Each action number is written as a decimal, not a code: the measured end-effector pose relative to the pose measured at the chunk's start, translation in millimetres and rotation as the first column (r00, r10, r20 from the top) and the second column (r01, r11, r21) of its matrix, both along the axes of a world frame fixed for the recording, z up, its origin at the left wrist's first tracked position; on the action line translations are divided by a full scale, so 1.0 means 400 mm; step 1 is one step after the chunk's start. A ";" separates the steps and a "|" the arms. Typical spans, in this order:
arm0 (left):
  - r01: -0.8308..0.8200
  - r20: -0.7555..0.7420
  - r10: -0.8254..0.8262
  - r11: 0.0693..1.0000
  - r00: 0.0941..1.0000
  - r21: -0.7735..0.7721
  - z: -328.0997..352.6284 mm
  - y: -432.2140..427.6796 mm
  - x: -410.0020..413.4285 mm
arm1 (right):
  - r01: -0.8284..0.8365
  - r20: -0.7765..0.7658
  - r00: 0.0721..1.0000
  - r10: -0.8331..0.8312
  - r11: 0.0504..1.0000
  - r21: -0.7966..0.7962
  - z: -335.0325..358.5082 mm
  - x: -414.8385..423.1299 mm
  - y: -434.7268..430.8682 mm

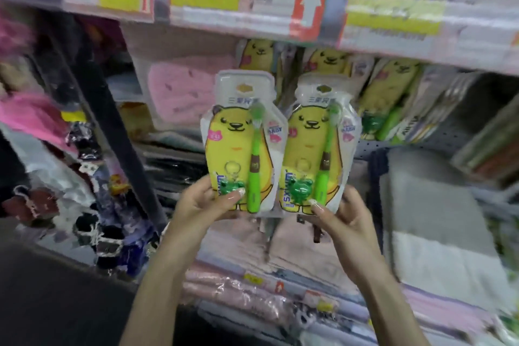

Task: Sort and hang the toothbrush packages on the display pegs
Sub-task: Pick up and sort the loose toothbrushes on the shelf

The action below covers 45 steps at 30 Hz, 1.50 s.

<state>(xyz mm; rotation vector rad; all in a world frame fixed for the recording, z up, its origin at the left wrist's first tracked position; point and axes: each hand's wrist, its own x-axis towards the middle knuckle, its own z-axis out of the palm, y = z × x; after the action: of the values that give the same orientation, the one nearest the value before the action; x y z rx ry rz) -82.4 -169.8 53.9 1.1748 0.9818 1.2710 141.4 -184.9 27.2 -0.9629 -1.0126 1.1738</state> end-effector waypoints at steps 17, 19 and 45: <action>0.253 0.104 -0.253 0.967 0.962 0.006 -0.028 0.068 0.064 | 0.370 -0.096 0.929 -0.358 0.903 0.217 0.081 0.075 -0.105; 0.267 0.107 -0.267 0.964 0.958 0.012 -0.018 0.067 0.068 | 0.394 -0.095 0.919 -0.382 0.899 0.192 0.085 0.075 -0.106; 0.267 0.034 -0.266 0.963 0.963 -0.027 0.007 0.019 0.125 | 0.522 -0.174 0.817 -0.549 0.834 -0.179 0.083 0.168 0.189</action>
<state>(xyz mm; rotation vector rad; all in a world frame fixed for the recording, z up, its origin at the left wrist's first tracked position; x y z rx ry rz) -32.6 -162.2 56.5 1.2153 0.7880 1.0518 208.4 -109.3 60.5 -1.0993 -0.4404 0.8411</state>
